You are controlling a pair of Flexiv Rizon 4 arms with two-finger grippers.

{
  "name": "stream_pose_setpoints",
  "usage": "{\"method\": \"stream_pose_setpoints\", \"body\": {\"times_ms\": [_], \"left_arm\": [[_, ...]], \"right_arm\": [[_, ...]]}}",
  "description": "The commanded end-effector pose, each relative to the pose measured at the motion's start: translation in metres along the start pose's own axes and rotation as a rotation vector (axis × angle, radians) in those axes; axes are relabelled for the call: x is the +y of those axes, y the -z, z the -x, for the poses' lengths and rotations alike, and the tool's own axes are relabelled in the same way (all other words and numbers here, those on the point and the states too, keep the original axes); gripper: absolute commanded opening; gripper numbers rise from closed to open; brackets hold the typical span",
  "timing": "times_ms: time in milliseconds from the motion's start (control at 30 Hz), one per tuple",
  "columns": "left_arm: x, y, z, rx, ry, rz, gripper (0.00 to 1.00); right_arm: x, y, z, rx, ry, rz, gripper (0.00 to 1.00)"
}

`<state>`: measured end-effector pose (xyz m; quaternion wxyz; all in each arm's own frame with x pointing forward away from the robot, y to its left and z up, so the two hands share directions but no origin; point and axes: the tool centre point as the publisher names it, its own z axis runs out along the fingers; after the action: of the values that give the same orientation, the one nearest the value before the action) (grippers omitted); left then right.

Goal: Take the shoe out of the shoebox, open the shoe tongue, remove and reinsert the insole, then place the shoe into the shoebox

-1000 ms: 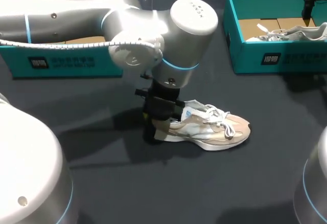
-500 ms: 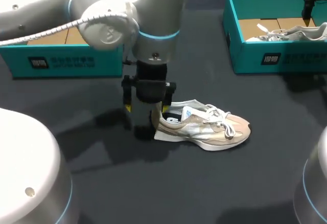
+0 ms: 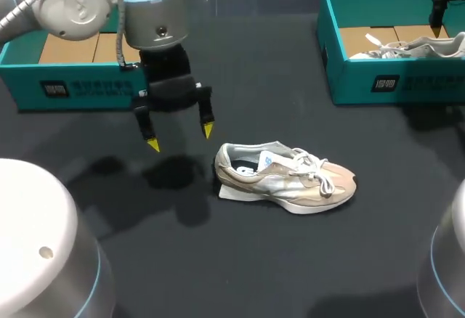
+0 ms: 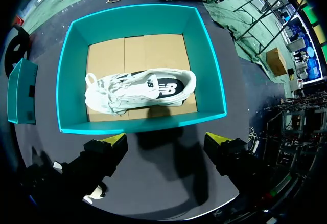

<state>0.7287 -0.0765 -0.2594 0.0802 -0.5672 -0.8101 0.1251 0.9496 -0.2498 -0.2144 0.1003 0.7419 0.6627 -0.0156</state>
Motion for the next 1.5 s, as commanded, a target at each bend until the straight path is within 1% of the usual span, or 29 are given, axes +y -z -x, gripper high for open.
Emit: {"method": "stream_pose_setpoints", "body": {"times_ms": [33,100,133,167,200,233,267,633,667,700,733,800,833,900,933,967,1000,1333,1367,1400,1467,1500], "left_arm": [[0.003,0.009,-0.015,-0.186,0.215,-0.106,1.00],[0.002,0.013,-0.022,-0.260,0.377,-0.234,1.00],[0.002,0.013,-0.023,-0.279,0.475,-0.303,1.00],[0.002,0.013,-0.024,-0.334,0.621,-0.371,1.00],[0.004,0.012,-0.022,-0.415,0.805,-0.429,1.00],[0.009,0.010,-0.022,-0.488,1.003,-0.431,1.00],[0.011,0.008,-0.022,-0.524,1.076,-0.439,1.00],[0.011,0.008,-0.022,-0.524,1.076,-0.439,1.00],[0.012,0.001,-0.023,-0.542,1.118,-0.445,1.00],[0.013,-0.006,-0.023,-0.568,1.170,-0.461,1.00],[0.012,-0.013,-0.025,-0.555,1.195,-0.508,1.00],[0.011,-0.025,-0.025,-0.591,1.258,-0.553,1.00],[0.010,-0.029,-0.026,-0.597,1.274,-0.598,1.00],[0.009,-0.038,-0.025,-0.667,1.309,-0.665,1.00],[0.010,-0.042,-0.024,-0.708,1.325,-0.726,1.00],[0.012,-0.044,-0.024,-0.752,1.326,-0.752,1.00],[0.015,-0.046,-0.024,-0.792,1.325,-0.751,1.00],[0.015,-0.046,-0.024,-0.792,1.325,-0.751,1.00],[0.014,-0.051,-0.025,-0.837,1.279,-0.749,1.00],[0.014,-0.059,-0.024,-0.838,1.272,-0.762,1.00],[0.015,-0.066,-0.025,-0.825,1.245,-0.815,1.00],[0.018,-0.070,-0.024,-0.837,1.266,-0.834,1.00]], "right_arm": [[0.000,0.000,0.000,0.000,-0.001,0.001,1.00],[0.000,0.000,0.000,0.000,-0.001,0.001,1.00],[0.000,0.000,0.000,0.000,-0.001,0.001,1.00],[0.000,0.000,0.000,0.000,-0.001,0.001,1.00],[0.000,0.000,0.000,0.000,-0.001,0.001,1.00],[0.000,0.000,0.000,0.000,-0.001,0.001,1.00],[0.000,0.000,0.000,0.000,-0.001,0.001,1.00],[0.000,0.000,0.000,0.000,-0.001,0.001,1.00],[0.000,0.000,0.000,0.000,-0.001,0.001,1.00],[0.000,0.000,0.000,0.000,-0.001,0.001,1.00],[0.000,0.000,0.000,0.000,-0.001,0.001,1.00],[0.000,0.000,0.000,0.000,-0.001,0.001,1.00],[0.000,0.000,0.000,0.000,-0.001,0.001,1.00],[0.000,0.000,0.000,0.000,-0.001,0.001,1.00],[0.000,0.000,0.000,0.000,-0.001,0.001,1.00],[0.000,0.000,0.000,0.000,-0.001,0.001,1.00],[0.000,0.000,0.000,0.000,-0.001,0.001,1.00],[0.000,0.000,0.000,0.000,-0.001,0.001,1.00],[0.000,0.000,0.000,0.000,-0.001,0.001,1.00],[0.000,0.000,0.000,0.000,-0.001,0.001,1.00],[0.000,0.000,0.000,0.000,-0.001,0.001,1.00],[0.000,0.000,0.000,0.000,-0.001,0.001,1.00]]}}
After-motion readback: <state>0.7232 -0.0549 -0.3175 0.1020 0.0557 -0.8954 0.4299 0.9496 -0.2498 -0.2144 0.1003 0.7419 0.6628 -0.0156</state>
